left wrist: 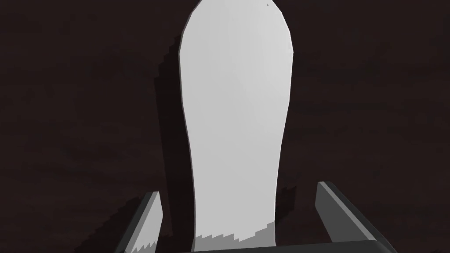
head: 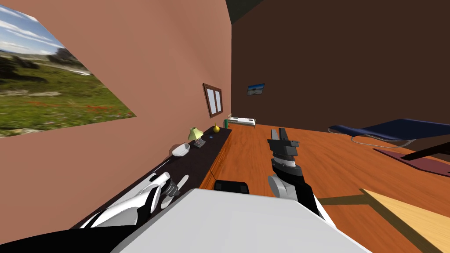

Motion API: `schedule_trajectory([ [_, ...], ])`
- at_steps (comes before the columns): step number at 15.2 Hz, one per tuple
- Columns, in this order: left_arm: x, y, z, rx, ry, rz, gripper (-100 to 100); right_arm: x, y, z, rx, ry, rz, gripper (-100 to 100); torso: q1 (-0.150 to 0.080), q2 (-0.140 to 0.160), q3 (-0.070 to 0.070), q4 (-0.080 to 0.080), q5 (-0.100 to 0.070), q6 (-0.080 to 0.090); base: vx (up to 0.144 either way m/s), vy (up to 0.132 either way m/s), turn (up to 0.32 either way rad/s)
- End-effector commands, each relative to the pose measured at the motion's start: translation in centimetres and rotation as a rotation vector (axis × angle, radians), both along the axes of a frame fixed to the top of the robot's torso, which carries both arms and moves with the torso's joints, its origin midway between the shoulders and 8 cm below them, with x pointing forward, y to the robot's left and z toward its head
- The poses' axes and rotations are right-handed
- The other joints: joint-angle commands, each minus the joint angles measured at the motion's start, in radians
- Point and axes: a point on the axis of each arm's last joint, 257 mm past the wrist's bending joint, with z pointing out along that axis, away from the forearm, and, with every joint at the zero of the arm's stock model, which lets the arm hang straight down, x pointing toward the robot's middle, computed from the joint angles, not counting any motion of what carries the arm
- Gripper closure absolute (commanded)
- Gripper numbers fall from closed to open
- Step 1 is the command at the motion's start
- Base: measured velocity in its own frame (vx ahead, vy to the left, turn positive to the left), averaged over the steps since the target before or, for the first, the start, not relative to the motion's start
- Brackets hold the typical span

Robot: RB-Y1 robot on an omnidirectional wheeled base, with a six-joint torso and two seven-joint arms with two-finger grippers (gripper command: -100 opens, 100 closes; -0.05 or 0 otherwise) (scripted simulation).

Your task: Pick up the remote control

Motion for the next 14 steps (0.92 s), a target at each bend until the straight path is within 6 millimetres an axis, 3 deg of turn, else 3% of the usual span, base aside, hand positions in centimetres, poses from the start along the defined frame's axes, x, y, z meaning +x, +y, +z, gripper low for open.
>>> schedule_trajectory([
  [1, 1.3, 0.7, 0.4, 0.021, -0.025, -0.013, -100, 0.0, 0.0, 0.0, 0.0, 0.0, 0.0, 0, 0.0, 0.0, 0.0, 0.0, 0.0, 0.0, -0.023, 0.038, -0.005],
  [3, 1.3, 0.7, 0.3, 0.021, -0.024, -0.013, -100, 0.0, 0.0, 0.0, 0.0, 0.0, 0.0, 0, -0.002, -0.001, -0.001, 0.0, 0.0, 0.0, -0.003, 0.013, 0.002],
  [4, -0.1, -0.1, -0.2, 0.0, 0.0, 0.002, -100, 0.0, 0.0, 0.0, 0.0, 0.0, 0.0, 0, -0.003, -0.002, -0.001, 0.0, -0.001, 0.0, 0.006, -0.001, -0.004],
  [8, 0.0, -0.1, -0.2, 0.0, 0.0, 0.003, -100, 0.0, 0.0, 0.0, 0.0, 0.0, 0.0, 0, -0.005, -0.003, -0.002, -0.001, -0.001, 0.0, 0.003, -0.004, 0.002],
  [9, 0.0, -0.1, -0.2, 0.0, 0.0, 0.003, 100, 0.0, 0.0, 0.0, 0.0, 0.0, 0.0, 0, -0.005, -0.003, -0.002, -0.001, -0.001, 0.0, 0.0, 0.0, 0.0],
  [13, 0.0, -0.1, -0.2, 0.0, 0.001, 0.002, 100, 0.0, 0.0, 0.0, 0.0, 0.0, 0.0, 0, -0.004, -0.003, -0.002, -0.001, -0.001, 0.0, 0.0, 0.0, 0.0],
  [14, -0.2, 1.1, 0.9, 0.0, 0.011, -0.003, 100, 0.0, 0.0, 0.0, 0.0, 0.0, 0.0, 0, -0.004, -0.003, -0.002, -0.001, -0.001, 0.0, 0.011, -0.042, 0.033],
])
